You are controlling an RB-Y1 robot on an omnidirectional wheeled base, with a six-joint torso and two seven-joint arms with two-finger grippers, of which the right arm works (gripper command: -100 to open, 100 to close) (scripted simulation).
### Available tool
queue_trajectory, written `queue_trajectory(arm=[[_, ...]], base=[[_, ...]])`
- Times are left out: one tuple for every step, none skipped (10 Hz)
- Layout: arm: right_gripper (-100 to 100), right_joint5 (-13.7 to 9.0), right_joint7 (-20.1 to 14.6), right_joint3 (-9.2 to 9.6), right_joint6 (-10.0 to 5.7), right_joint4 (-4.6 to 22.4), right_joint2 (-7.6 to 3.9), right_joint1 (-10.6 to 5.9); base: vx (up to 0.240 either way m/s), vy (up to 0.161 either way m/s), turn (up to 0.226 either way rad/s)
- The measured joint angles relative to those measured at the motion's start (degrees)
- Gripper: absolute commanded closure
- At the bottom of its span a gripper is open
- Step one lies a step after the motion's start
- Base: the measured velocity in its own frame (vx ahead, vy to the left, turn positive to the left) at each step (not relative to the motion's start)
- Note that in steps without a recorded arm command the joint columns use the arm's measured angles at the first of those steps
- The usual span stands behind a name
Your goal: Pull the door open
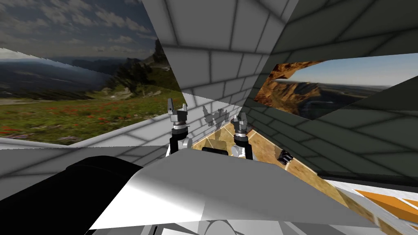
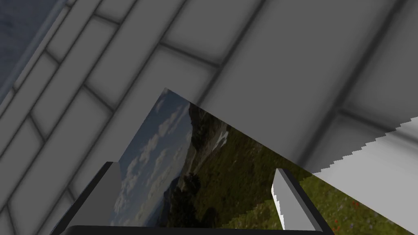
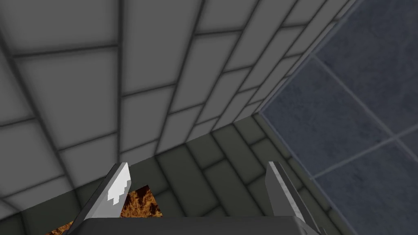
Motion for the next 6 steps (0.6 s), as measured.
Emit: queue_trajectory(arm=[[-100,-0.2,0.5,0.52,-0.22,0.5,-0.05,-0.18],[-100,-0.4,0.9,1.00,-0.53,1.5,-0.14,-0.67],[-100,-0.7,1.4,1.68,-0.85,2.2,-0.24,-0.90],[-100,-1.0,1.9,2.23,-1.11,3.0,-0.42,-1.33],[-100,-1.4,2.4,2.79,-1.20,3.6,-0.57,-1.76],[-100,-1.7,3.0,3.36,-1.21,4.3,-0.66,-2.20]], base=[[-0.048,-0.018,0.323],[-0.055,-0.042,0.341],[-0.059,-0.039,0.446],[-0.068,-0.038,0.372],[-0.056,-0.044,0.296],[-0.043,-0.037,0.281]])
